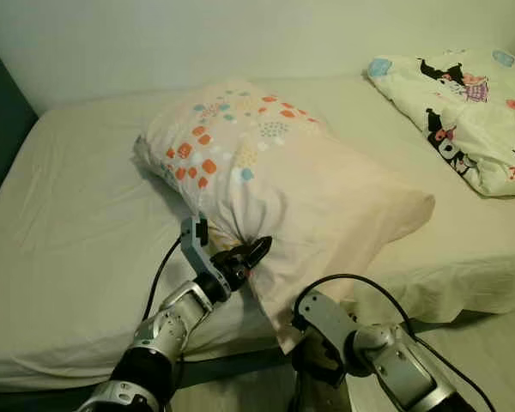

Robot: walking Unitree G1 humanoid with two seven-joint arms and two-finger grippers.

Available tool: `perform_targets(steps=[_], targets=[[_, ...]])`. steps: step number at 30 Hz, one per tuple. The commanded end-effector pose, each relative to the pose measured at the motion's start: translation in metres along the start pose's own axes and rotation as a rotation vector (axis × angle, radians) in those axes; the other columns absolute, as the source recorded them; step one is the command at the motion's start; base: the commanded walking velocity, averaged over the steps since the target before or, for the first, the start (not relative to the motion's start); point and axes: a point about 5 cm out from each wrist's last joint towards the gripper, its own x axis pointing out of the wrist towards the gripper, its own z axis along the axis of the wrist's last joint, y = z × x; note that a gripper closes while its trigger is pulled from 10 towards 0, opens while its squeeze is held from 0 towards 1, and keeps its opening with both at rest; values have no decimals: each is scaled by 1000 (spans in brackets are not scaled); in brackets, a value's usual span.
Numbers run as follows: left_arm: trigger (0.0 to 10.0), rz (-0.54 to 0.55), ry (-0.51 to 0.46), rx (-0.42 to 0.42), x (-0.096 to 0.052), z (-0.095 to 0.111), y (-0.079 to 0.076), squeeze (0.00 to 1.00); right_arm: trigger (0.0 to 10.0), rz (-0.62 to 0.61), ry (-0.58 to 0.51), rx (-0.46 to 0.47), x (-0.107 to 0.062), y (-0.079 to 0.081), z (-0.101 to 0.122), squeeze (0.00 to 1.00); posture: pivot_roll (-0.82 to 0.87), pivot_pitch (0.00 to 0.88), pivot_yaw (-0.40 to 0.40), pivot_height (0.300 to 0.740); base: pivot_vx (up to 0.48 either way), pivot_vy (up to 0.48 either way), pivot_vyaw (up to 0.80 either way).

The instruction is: Clean up the room

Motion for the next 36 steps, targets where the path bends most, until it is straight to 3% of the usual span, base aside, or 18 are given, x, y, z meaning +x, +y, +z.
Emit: perform_targets(steps=[1,2,8,20,27,36], targets=[[3451,-111,24,-43,21,-17,-37,0,10000,-15,14,10,1,-2,-2,0,-122,240,-13,556,0,0,0],[0,-120,31,-27,21,-18,-38,0,10000,-16,13,10,1,-2,-2,0,-122,240,-13,556,0,0,0],[0,-126,55,36,20,-19,-33,0,10000,-32,4,7,1,-5,2,0,-124,236,-19,556,0,0,0],[0,-126,29,33,20,-13,-30,0,10000,-62,-16,5,1,-13,6,0,-120,223,-20,556,0,0,0],[0,-116,-23,12,19,2,-24,0,10000,-66,-54,5,0,-15,13,0,-117,210,-23,556,0,0,0],[0,-172,-29,68,0,37,2,0,10000,-72,-60,5,0,-19,15,0,-111,197,-24,556,0,0,0]])
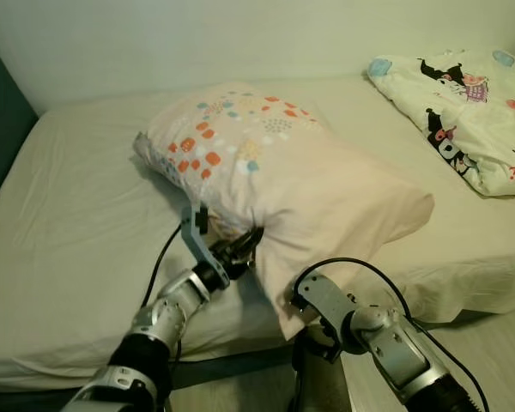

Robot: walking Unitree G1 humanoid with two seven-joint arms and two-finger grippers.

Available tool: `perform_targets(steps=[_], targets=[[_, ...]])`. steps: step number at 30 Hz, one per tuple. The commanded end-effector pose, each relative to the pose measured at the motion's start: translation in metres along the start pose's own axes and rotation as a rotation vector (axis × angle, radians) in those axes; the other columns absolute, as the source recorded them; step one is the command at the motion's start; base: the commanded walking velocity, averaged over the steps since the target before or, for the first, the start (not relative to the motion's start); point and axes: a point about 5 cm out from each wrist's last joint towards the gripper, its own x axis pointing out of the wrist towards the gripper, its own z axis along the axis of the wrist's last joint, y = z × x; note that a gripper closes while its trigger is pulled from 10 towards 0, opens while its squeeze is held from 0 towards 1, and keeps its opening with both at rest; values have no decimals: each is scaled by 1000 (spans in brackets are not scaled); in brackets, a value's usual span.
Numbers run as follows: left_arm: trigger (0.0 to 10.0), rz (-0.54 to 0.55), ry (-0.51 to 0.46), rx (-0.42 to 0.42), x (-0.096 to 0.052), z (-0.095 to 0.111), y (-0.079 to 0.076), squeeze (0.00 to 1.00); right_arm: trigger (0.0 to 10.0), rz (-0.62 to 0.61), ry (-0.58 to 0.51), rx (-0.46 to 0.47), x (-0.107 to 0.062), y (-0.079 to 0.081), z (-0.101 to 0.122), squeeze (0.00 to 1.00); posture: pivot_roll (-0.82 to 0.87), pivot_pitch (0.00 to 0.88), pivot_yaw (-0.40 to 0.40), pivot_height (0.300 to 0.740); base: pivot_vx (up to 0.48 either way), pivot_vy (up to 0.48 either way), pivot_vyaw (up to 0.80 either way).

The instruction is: Clean up the room

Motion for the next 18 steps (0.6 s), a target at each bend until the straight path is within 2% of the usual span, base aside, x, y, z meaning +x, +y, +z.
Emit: perform_targets(steps=[1,2,5,6,8,9,12,13,15,17,18], targets=[[0,6,-24,-9,-12,12,12,0,10000,5,4,19,1,-1,-4,0,-108,188,-24,556,0,0,0],[0,6,-24,-9,-12,12,12,0,10000,5,4,19,1,-1,-4,0,-108,188,-24,556,0,0,0],[0,10,-44,21,-39,37,30,0,10000,11,-2,18,2,-1,-4,0,-102,182,-26,556,0,0,0],[0,10,-44,21,-39,37,30,0,10000,11,-2,18,2,-1,-4,0,-102,182,-26,556,0,0,0],[0,-5,-31,38,-51,44,35,0,10000,21,-2,12,2,0,-5,0,-96,175,-29,556,0,0,0],[0,-5,-31,38,-51,44,35,0,10000,21,-2,12,2,0,-5,0,-96,175,-29,556,0,0,0],[0,-63,35,57,-66,47,36,0,10000,30,-4,8,2,1,-5,0,-94,171,-32,556,0,0,0],[0,-63,35,57,-66,47,36,0,10000,30,-4,8,2,1,-5,0,-94,171,-32,556,0,0,0],[0,-130,116,67,-74,44,31,0,10000,33,-4,6,3,2,-5,0,-94,169,-33,556,0,0,0],[0,-130,116,67,-74,44,31,0,10000,33,-4,6,3,2,-5,0,-94,169,-33,556,0,0,0],[0,-176,174,70,-81,42,28,0,10000,35,-5,4,3,2,-5,0,-93,168,-34,556,0,0,0]])
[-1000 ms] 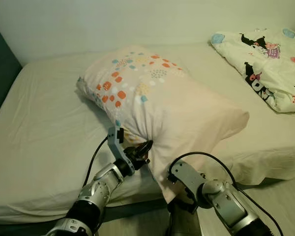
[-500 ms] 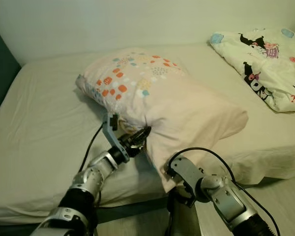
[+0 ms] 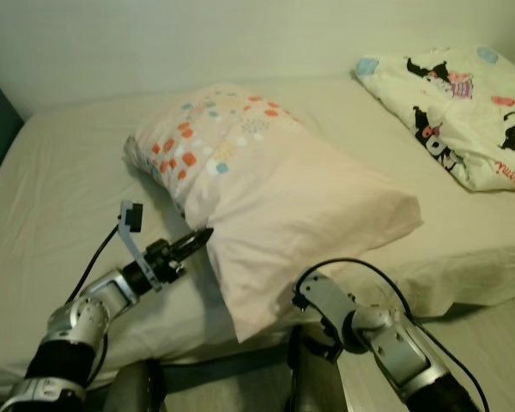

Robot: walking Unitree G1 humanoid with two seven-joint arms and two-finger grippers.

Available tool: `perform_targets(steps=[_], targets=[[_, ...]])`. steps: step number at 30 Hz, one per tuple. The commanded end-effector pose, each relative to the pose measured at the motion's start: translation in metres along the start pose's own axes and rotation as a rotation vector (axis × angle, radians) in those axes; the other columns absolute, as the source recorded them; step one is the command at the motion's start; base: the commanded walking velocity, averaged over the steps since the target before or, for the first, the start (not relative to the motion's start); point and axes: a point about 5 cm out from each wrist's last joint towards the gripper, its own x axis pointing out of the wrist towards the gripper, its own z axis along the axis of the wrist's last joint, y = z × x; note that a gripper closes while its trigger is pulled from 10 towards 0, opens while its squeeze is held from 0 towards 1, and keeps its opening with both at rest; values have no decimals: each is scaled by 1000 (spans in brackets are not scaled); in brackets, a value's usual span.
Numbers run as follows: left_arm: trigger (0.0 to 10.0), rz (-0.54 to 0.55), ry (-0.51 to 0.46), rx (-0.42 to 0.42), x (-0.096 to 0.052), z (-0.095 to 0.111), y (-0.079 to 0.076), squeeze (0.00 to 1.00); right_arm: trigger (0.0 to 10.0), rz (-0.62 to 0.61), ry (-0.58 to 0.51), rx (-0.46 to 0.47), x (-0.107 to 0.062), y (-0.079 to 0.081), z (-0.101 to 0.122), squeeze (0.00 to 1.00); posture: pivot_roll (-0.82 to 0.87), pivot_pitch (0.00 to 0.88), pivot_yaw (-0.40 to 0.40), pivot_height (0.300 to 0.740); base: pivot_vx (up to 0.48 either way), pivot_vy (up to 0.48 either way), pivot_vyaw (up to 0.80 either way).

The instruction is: Clean up the room

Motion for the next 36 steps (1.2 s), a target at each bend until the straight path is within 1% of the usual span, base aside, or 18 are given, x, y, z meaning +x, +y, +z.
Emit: perform_targets(steps=[1,2,3,5,7,9,12,14,16,19,20,22,25,29,33,34,35,36], targets=[[0,-51,59,-1,-10,-3,-4,0,10000,14,5,4,1,2,-4,0,-93,168,-34,556,0,0,0],[0,-51,59,-1,-10,-3,-4,0,10000,14,5,4,1,2,-4,0,-93,168,-34,556,0,0,0],[0,-94,122,2,-16,-7,-7,0,10000,16,5,3,1,2,-4,0,-92,168,-36,556,0,0,0],[0,-94,122,2,-16,-7,-7,0,10000,16,5,3,1,2,-4,0,-92,168,-36,556,0,0,0],[0,-176,261,-20,-37,-12,-16,0,10000,22,6,0,1,3,-4,0,-85,170,-39,556,0,0,0],[0,-219,339,-56,-49,-16,-22,0,10000,25,5,-2,2,3,-3,0,-83,170,-40,556,0,0,0],[0,-231,375,-73,-55,-18,-24,0,10000,27,3,-3,2,3,-2,0,-82,171,-40,556,0,0,0],[0,-238,427,-87,-64,-22,-25,0,10000,29,-1,-3,2,3,-1,0,-82,172,-42,556,0,0,0],[0,-238,452,-92,-68,-24,-25,0,10000,30,-2,-3,3,3,-1,0,-83,173,-44,556,0,0,0],[0,-227,542,-72,-83,-25,-24,0,10000,32,-4,-3,3,2,-1,0,-81,174,-48,556,0,0,0],[0,-227,542,-72,-83,-25,-24,0,10000,32,-4,-3,3,2,-1,0,-81,174,-48,556,0,0,0],[0,-213,581,-57,-90,-22,-21,0,10000,33,-5,-6,3,1,-1,0,-81,173,-51,556,0,0,0],[0,-203,596,-47,-94,-19,-19,0,10000,33,-7,-7,2,1,0,0,-81,172,-52,556,0,0,0],[0,-156,685,-4,-109,-3,-10,0,10000,38,-22,-10,3,0,4,0,-85,167,-54,556,0,0,0],[0,-144,713,10,-113,1,-7,0,10000,45,-34,-8,2,0,7,0,-86,163,-54,556,0,0,0],[0,-130,732,26,-118,8,-5,0,10000,97,-82,1,-1,6,14,0,-85,162,-54,556,0,0,0],[0,-130,732,26,-118,8,-5,0,10000,97,-82,1,-1,6,14,0,-85,162,-54,556,0,0,0],[0,-114,749,42,-123,16,-3,0,10000,201,-170,8,-7,17,25,0,-84,161,-54,556,0,0,0]])
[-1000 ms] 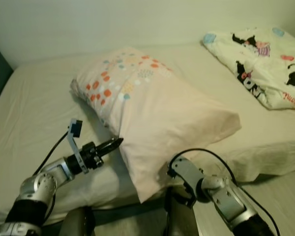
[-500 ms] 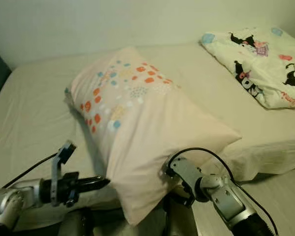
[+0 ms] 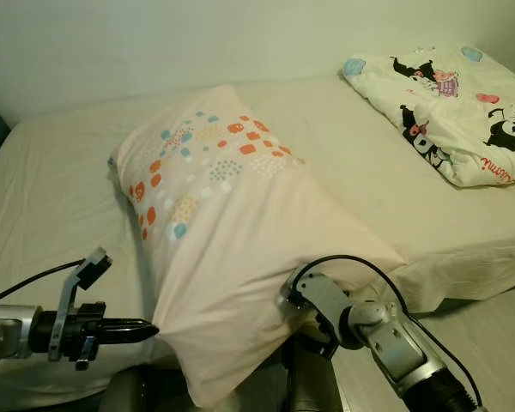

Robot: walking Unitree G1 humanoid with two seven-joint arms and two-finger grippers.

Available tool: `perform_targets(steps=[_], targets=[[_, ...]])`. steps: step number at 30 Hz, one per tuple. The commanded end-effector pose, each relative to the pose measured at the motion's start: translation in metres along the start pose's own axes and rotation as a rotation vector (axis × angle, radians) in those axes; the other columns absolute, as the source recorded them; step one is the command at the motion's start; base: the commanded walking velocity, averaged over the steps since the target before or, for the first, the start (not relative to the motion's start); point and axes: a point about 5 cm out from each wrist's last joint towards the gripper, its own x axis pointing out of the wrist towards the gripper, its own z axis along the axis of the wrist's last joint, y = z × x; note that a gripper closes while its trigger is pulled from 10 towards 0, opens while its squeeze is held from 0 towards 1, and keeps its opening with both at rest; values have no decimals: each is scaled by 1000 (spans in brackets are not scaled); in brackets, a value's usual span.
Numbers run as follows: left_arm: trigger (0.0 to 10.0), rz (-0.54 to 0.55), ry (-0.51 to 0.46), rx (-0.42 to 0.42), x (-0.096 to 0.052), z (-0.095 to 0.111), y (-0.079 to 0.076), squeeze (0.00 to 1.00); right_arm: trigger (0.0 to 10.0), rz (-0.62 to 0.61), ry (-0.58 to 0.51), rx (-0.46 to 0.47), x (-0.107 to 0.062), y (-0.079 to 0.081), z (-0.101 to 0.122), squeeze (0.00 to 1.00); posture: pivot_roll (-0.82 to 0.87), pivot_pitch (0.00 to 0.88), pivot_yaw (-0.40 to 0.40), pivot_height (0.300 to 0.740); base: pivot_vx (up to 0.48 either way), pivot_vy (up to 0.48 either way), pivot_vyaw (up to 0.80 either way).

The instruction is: Clean up the room

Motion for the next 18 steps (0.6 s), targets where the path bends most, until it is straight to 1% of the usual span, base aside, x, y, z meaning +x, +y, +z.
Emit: perform_targets(steps=[1,4,6,8,9,10,12,13,14,15,16,17,18], targets=[[0,25,62,-21,-17,-5,2,0,10000,116,-105,20,-4,13,12,0,-84,161,-54,556,0,0,0],[0,33,74,-17,-24,-3,3,0,10000,266,-230,15,-14,30,30,0,-84,160,-50,556,0,0,0],[0,34,82,-17,-26,-3,3,0,10000,344,-314,13,-22,38,42,0,-84,160,-50,556,0,0,0],[0,30,93,-17,-27,-3,3,0,10000,403,-409,38,-30,41,54,0,-84,160,-46,556,0,0,0],[0,30,93,-17,-27,-3,3,0,10000,403,-409,38,-30,41,54,0,-84,160,-46,556,0,0,0],[0,29,96,-16,-27,-3,3,0,10000,427,-463,56,-34,42,60,0,-83,162,-45,556,0,0,0],[0,29,96,-16,-27,-3,3,0,10000,427,-463,56,-34,42,60,0,-83,162,-45,556,0,0,0],[0,24,100,-14,-26,-4,3,0,10000,438,-556,93,-41,38,73,0,-83,162,-45,556,0,0,0],[0,7,104,-11,-24,-5,1,0,10000,399,-663,140,-48,28,86,0,-85,162,-45,556,0,0,0],[0,7,104,-11,-24,-5,1,0,10000,399,-663,140,-48,28,86,0,-85,162,-45,556,0,0,0],[0,-16,114,-7,-22,-6,-2,0,10000,329,-772,199,-56,12,98,0,-87,163,-44,556,0,0,0],[0,-32,130,-3,-20,-7,-5,0,10000,279,-854,253,-63,-2,106,0,-88,164,-44,556,0,0,0],[0,-42,143,0,-20,-9,-7,0,10000,256,-903,287,-68,-9,109,0,-88,164,-44,556,0,0,0]])
